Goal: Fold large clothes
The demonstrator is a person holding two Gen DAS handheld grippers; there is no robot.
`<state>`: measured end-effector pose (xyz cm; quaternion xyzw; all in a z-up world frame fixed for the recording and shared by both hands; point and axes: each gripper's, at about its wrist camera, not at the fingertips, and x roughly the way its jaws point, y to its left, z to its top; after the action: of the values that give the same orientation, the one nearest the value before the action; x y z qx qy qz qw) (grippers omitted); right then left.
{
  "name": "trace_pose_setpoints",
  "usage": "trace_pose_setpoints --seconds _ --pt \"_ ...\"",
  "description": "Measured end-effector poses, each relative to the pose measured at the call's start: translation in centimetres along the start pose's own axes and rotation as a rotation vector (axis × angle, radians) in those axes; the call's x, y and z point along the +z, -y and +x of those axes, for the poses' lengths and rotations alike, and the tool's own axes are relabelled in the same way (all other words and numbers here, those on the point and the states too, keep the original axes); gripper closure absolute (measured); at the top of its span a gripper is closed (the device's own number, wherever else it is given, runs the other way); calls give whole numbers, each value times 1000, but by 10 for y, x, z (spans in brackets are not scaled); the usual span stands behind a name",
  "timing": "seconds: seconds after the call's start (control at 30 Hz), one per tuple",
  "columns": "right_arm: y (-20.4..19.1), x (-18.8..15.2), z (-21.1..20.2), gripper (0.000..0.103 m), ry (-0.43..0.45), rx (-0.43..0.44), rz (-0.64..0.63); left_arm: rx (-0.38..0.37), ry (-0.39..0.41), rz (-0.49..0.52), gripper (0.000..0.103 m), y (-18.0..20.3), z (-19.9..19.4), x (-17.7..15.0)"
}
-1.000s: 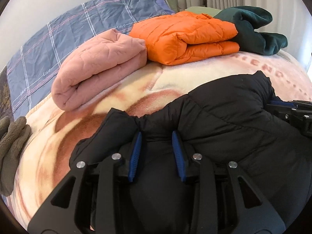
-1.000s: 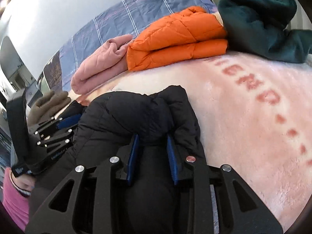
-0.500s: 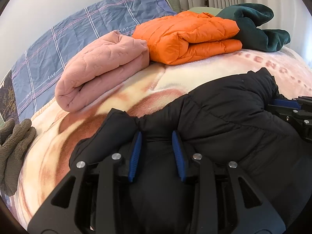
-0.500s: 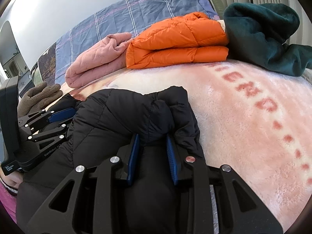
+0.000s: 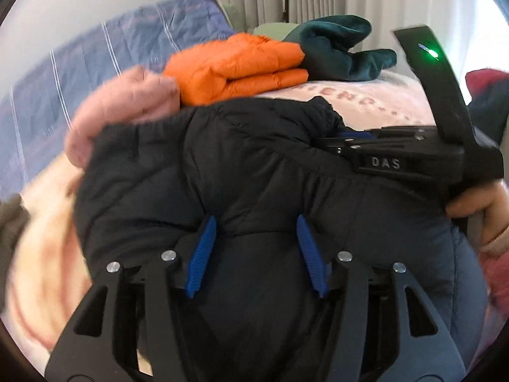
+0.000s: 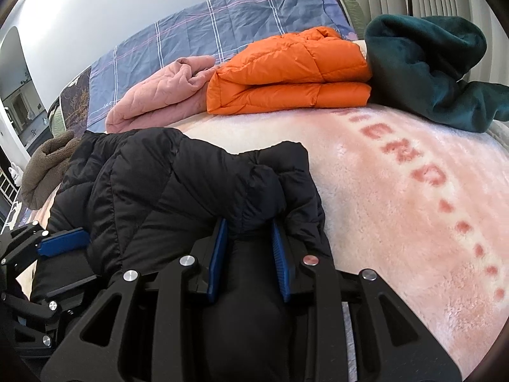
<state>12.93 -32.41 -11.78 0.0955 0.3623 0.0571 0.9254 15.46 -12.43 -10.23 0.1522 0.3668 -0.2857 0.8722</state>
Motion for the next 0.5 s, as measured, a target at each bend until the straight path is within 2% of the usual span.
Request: trace_pose_setpoints --seconds 0.2,0.23,0.27,0.33,0.37,0.43,0.5 --pt "-2 2 -5 72 8 17 -2 29 0 39 48 6 1 -4" --pt "1 3 -12 67 13 47 2 31 0 45 48 8 0 -5" --pt "4 5 -17 52 14 71 10 34 -1 53 48 9 0 -5" --pt "15 7 -37 35 30 144 53 37 -3 57 48 8 0 -7" --pt "21 8 -48 31 51 162 71 37 -4 59 48 8 0 -7" --pt "34 12 -68 25 95 134 91 34 -4 60 48 9 0 -5" --pt "45 13 -72 23 77 120 108 31 -4 59 48 8 1 -4"
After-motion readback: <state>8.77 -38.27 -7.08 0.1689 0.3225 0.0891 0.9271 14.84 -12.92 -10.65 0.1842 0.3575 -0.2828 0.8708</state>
